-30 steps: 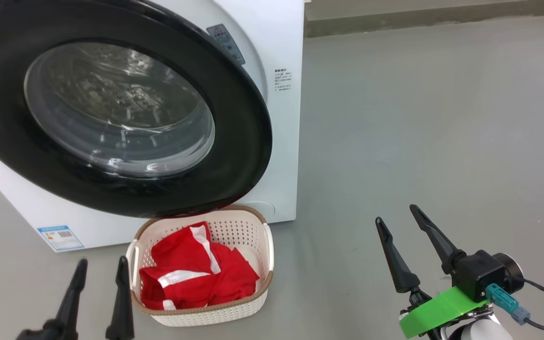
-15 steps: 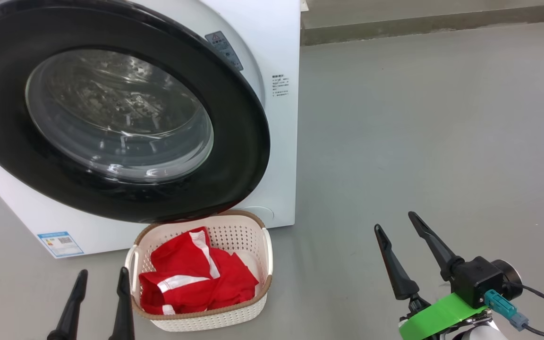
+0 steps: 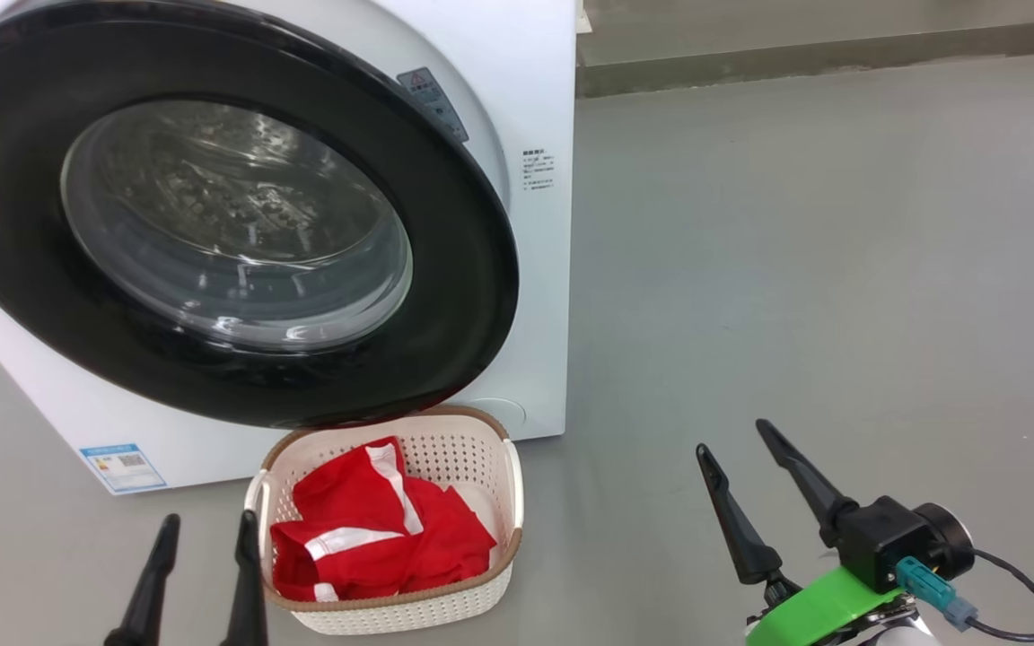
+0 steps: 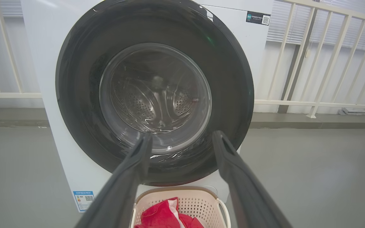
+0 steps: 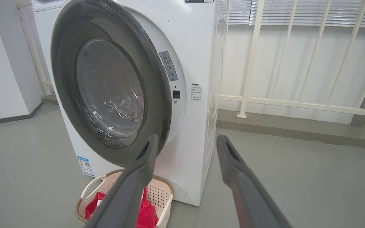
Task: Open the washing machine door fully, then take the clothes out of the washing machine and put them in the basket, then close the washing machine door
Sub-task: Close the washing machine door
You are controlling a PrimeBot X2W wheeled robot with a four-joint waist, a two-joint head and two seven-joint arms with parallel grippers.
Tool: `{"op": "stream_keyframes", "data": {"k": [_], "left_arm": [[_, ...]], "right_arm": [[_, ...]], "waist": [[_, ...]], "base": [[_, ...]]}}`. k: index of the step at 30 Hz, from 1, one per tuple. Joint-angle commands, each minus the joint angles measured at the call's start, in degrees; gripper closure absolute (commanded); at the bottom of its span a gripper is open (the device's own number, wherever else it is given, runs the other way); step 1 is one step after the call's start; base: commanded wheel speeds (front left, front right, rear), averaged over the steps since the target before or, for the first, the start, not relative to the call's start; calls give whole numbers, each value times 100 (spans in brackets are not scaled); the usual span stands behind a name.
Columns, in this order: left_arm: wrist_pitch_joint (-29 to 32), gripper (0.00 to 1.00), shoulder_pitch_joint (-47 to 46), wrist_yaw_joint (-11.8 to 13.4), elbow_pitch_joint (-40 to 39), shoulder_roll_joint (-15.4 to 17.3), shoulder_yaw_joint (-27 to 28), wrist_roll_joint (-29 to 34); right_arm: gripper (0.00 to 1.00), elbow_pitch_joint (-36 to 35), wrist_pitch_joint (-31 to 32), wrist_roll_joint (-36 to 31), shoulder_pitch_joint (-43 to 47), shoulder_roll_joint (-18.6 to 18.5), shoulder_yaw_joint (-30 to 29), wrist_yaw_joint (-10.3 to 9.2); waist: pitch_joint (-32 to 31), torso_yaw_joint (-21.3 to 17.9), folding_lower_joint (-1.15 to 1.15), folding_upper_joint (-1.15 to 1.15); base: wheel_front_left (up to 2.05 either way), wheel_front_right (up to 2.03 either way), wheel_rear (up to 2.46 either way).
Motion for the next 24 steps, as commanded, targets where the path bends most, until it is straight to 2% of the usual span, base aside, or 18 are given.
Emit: {"op": "stream_keyframes", "data": {"k": [1, 2, 3, 4, 5, 8, 16, 24], "left_arm": [[-44, 0, -88, -53, -127, 11, 174, 40], [-45, 0, -82, -68, -137, -3, 141, 42], [-45, 0, -84, -74, -145, -8, 122, 48], [-45, 0, -90, -81, -153, -13, 102, 51], [-45, 0, -97, -88, -162, -17, 84, 55], [-45, 0, -109, -98, -196, -25, 47, 74], [-45, 0, -112, -99, -237, -35, -23, 124], [-45, 0, -174, -127, -304, -39, -96, 170]], "right_arm": [[51, -89, -36, -44, -240, 7, 147, 28], [71, 7, -36, -75, -316, 7, 231, 28], [80, 53, -36, -92, -368, 7, 268, 28], [95, 99, -36, -107, -427, 7, 297, 28], [100, 153, -36, -123, -494, 7, 335, 28], [100, 388, -36, -105, -720, 7, 488, 28], [100, 1607, -36, 305, -1713, -37, 1338, 28], [100, 2604, -36, 781, -2682, -25, 1828, 28]], "waist": [[-10, 28, 0, 0], [-14, 66, 0, 0], [-10, 92, 0, 0], [-3, 127, 0, 0], [5, 162, 0, 0], [29, 270, 0, 0], [79, 523, 0, 0], [196, 807, 0, 0]], "base": [[0, 0, 0], [0, 0, 0], [0, 0, 0], [0, 0, 0], [0, 0, 0], [0, 0, 0], [0, 0, 0], [0, 0, 0]]}}
